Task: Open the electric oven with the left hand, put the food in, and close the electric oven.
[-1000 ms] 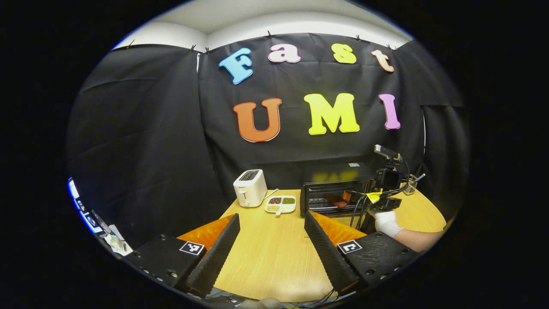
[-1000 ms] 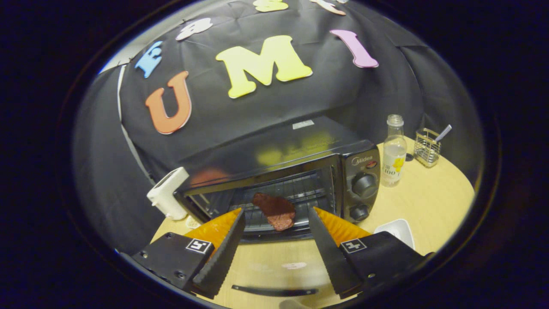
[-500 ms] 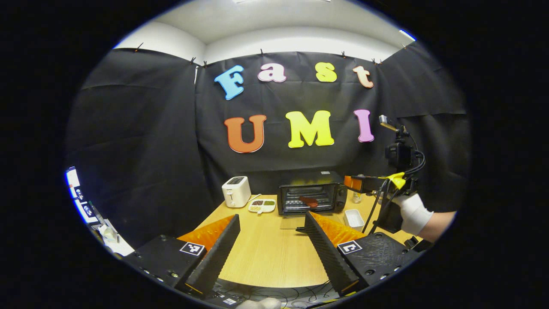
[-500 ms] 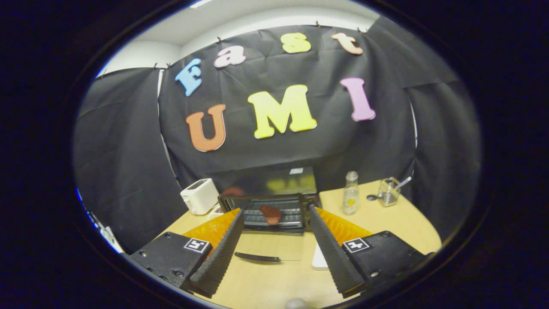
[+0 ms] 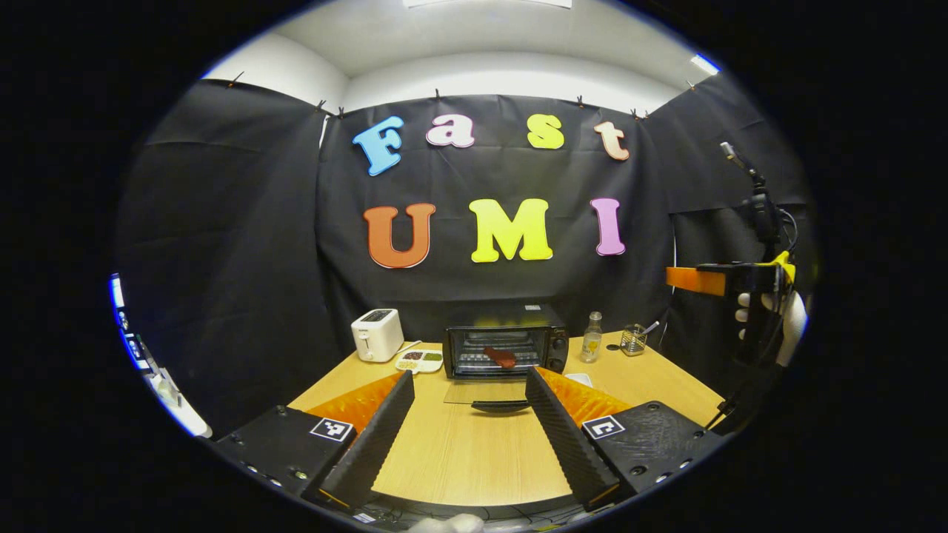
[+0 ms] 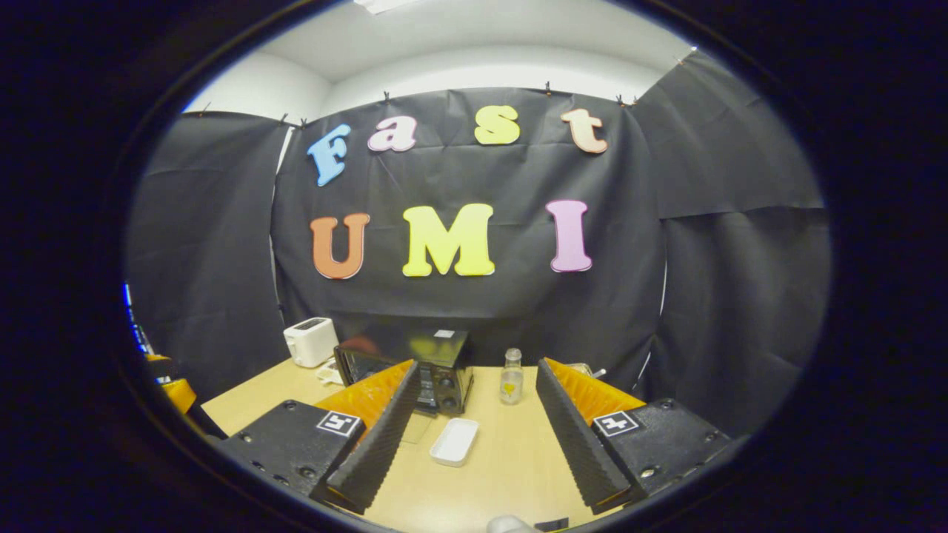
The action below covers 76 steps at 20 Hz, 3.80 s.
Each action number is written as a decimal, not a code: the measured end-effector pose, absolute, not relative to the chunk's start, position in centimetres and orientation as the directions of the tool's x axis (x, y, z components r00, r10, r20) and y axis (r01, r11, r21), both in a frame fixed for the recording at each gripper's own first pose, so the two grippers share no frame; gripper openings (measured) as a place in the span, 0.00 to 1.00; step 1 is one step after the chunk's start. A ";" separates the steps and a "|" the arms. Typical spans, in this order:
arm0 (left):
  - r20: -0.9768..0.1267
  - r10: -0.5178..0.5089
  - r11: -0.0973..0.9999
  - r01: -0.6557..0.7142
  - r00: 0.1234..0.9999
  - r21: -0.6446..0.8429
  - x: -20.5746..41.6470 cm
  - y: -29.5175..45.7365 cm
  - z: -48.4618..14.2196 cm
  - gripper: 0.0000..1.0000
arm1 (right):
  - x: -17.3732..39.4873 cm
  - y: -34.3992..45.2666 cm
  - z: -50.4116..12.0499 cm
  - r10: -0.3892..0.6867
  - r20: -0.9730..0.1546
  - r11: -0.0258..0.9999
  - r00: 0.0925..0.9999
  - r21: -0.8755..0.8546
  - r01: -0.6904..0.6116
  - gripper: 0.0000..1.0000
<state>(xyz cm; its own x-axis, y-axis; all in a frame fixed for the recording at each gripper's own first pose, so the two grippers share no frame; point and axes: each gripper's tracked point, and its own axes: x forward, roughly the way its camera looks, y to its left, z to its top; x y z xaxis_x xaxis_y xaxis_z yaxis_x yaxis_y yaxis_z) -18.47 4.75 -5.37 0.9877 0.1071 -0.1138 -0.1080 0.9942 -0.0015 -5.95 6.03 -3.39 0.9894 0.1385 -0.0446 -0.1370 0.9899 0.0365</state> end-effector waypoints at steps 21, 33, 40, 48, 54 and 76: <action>-0.397 -0.015 1.000 0.009 0.918 -0.017 0.3 -0.1 -26.0 0.97 | -5.1 -0.9 -4.3 -0.021 -0.151 0.999 0.988 -0.034 0.016 0.99; -0.489 -0.076 0.997 0.063 0.869 -0.043 6.7 0.2 -34.8 0.97 | -5.5 2.7 -4.6 -0.132 -0.231 0.988 0.964 -0.114 0.108 1.00; -0.508 -0.051 0.998 0.056 0.860 -0.006 7.2 0.7 -35.8 0.97 | -5.2 1.9 -4.5 -0.152 -0.240 0.987 0.959 -0.090 0.134 1.00; -0.509 -0.044 0.999 0.047 0.860 -0.006 7.7 0.5 -34.9 0.98 | -4.9 1.2 -4.0 -0.157 -0.227 0.985 0.961 -0.103 0.136 1.00; -0.472 -0.043 0.999 0.046 0.881 -0.004 8.1 0.7 -32.1 0.98 | -4.7 0.8 -3.9 -0.147 -0.219 0.988 0.965 -0.070 0.135 1.00; -0.293 -0.055 0.994 0.081 0.954 0.077 16.6 0.7 -19.8 0.98 | -5.9 -2.2 -3.5 -0.175 -0.193 0.982 0.965 0.042 0.186 1.00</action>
<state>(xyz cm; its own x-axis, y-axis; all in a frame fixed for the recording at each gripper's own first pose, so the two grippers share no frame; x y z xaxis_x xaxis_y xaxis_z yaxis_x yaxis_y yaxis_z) 16.58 0.71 -19.82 0.9544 -0.0554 -0.2933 0.0812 0.9937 0.0767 -5.86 -2.16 -3.50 0.9654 -0.1751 -0.1933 0.1865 0.9816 0.0422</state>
